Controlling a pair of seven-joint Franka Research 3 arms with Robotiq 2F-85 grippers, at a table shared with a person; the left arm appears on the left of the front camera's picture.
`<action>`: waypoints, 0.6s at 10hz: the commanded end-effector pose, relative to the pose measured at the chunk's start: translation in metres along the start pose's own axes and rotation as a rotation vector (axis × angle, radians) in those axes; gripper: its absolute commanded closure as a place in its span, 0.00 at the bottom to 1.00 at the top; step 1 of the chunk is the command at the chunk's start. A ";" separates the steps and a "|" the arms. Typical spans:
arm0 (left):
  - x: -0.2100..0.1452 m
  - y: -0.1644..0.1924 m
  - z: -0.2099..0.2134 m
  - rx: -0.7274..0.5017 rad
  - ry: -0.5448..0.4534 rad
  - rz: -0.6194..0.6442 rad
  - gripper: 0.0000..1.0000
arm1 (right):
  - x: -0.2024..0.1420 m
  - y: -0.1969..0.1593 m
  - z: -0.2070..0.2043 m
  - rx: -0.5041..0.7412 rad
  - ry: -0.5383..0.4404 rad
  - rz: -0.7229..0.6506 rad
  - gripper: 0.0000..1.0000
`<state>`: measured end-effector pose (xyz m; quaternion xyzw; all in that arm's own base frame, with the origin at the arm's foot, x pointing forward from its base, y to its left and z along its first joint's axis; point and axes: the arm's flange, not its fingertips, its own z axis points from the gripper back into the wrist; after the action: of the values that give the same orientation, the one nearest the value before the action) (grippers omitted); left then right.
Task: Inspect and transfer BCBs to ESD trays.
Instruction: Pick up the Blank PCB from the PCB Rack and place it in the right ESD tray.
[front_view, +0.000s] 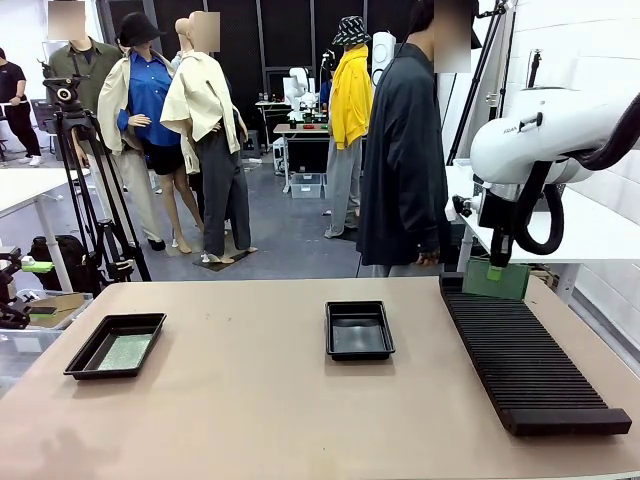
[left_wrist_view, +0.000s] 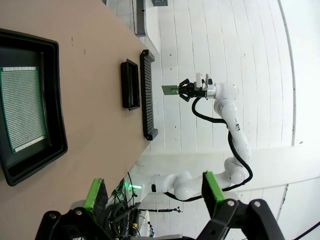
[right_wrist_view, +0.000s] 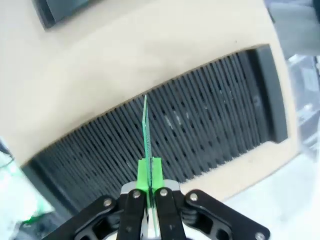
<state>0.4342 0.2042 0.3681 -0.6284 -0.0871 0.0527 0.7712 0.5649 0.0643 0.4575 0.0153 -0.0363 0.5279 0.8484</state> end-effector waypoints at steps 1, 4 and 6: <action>-0.001 -0.002 0.001 0.001 0.000 -0.003 0.00 | 0.024 0.005 0.002 0.043 -0.056 -0.248 1.00; -0.001 -0.002 0.001 0.001 0.000 -0.003 0.00 | 0.039 0.008 0.000 0.165 -0.192 -0.564 1.00; -0.001 -0.002 0.001 0.001 0.000 -0.003 0.00 | 0.046 0.008 0.000 0.213 -0.255 -0.698 1.00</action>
<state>0.4342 0.2043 0.3681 -0.6284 -0.0871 0.0527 0.7712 0.5741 0.1038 0.4621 0.1677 -0.0561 0.2352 0.9557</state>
